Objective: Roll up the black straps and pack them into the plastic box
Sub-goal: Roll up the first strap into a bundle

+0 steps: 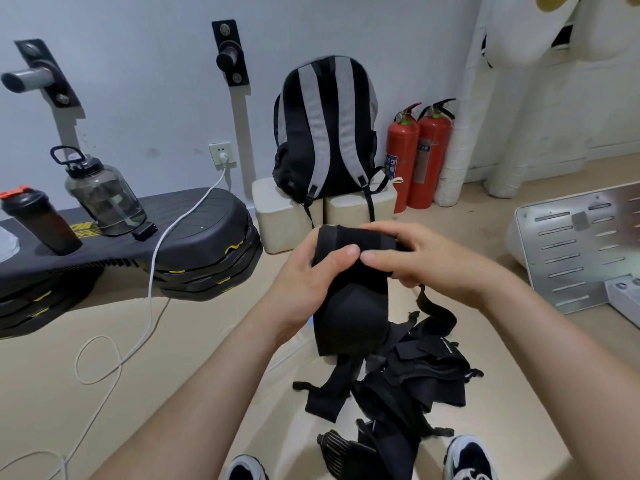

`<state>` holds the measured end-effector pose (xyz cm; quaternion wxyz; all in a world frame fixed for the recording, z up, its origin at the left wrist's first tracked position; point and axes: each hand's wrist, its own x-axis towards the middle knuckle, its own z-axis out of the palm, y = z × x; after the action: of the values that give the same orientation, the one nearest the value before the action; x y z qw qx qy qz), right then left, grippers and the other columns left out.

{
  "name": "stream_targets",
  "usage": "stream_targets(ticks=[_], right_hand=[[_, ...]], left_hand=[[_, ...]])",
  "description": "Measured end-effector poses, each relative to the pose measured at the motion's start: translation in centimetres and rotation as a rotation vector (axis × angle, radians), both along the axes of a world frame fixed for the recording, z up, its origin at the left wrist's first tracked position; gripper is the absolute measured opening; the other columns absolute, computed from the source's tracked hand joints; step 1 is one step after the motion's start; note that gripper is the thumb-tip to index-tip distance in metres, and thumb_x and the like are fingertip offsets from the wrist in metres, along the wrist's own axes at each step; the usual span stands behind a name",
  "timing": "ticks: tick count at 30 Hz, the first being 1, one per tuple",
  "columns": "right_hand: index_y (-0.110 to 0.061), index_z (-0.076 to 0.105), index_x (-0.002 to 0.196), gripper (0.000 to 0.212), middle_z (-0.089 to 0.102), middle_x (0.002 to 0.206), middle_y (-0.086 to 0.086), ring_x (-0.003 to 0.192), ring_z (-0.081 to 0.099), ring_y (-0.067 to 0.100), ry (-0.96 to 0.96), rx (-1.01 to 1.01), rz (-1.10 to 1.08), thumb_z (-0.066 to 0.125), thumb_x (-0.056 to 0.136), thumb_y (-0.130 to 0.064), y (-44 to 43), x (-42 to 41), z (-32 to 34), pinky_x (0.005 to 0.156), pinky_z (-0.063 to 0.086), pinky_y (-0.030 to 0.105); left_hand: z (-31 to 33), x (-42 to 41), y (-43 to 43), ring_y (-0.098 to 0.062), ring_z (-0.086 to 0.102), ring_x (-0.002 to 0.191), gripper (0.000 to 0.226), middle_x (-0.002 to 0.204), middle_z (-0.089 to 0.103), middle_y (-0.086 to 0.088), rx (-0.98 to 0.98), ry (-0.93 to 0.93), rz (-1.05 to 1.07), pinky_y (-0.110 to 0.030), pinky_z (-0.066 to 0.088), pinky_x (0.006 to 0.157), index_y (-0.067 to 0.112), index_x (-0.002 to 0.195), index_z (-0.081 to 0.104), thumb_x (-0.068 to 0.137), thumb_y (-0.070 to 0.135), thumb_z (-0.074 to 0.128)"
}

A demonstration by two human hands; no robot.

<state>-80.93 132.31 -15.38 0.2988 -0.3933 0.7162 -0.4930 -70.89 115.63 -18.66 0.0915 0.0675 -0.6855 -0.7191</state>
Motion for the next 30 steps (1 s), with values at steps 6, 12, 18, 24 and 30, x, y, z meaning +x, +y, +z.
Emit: stream_targets(ticks=[6, 12, 18, 24, 30], right_hand=[[-0.013, 0.071, 0.111, 0.022, 0.074, 0.093, 0.002, 0.087, 0.071, 0.013, 0.165, 0.013, -0.068, 0.072, 0.090, -0.016, 0.5, -0.5, -0.1, 0.075, 0.057, 0.027], [-0.019, 0.071, 0.108, 0.025, 0.073, 0.095, 0.000, 0.092, 0.069, 0.016, 0.382, 0.014, -0.089, 0.079, 0.085, -0.018, 0.0, 0.0, -1.0, 0.088, 0.054, 0.042], [-0.028, 0.067, 0.111, 0.036, 0.065, 0.086, -0.011, 0.073, 0.059, 0.006, 0.091, 0.127, 0.008, 0.063, 0.085, -0.053, 0.3, -0.4, -0.3, 0.067, 0.051, 0.021], [-0.012, 0.070, 0.108, 0.043, 0.048, 0.070, -0.006, 0.059, 0.040, 0.006, -0.020, 0.125, -0.024, 0.067, 0.082, -0.047, 0.6, -0.8, -0.1, 0.054, 0.034, 0.018], [-0.017, 0.070, 0.108, 0.027, 0.071, 0.094, 0.002, 0.088, 0.069, 0.011, 0.107, 0.010, -0.090, 0.079, 0.083, -0.023, 0.4, -0.4, -0.5, 0.081, 0.057, 0.025]], left_hand=[[-0.2, -0.3, 0.0, -0.022, 0.067, 0.108, 0.047, 0.119, 0.066, -0.008, 0.119, -0.111, -0.119, -0.042, 0.055, 0.094, 0.020, 0.126, 0.056, 0.086, 0.044, 0.065], [-0.3, -0.6, 0.5, -0.017, 0.069, 0.103, 0.056, 0.114, 0.070, -0.006, 0.054, -0.204, 0.036, -0.035, 0.056, 0.086, 0.023, 0.117, 0.060, 0.075, 0.060, 0.062], [0.0, -0.3, 0.6, -0.015, 0.067, 0.093, 0.022, 0.103, 0.067, -0.003, -0.017, -0.122, 0.052, -0.031, 0.055, 0.076, 0.022, 0.114, 0.059, 0.098, 0.037, 0.057], [-0.1, 0.1, 0.0, -0.023, 0.068, 0.104, 0.041, 0.120, 0.064, -0.013, 0.061, -0.098, -0.040, -0.035, 0.057, 0.085, 0.021, 0.127, 0.054, 0.090, 0.032, 0.069], [0.6, 0.1, 0.3, -0.021, 0.071, 0.098, 0.042, 0.103, 0.075, -0.005, 0.102, -0.184, -0.087, -0.043, 0.056, 0.092, 0.013, 0.114, 0.065, 0.088, 0.046, 0.060]])
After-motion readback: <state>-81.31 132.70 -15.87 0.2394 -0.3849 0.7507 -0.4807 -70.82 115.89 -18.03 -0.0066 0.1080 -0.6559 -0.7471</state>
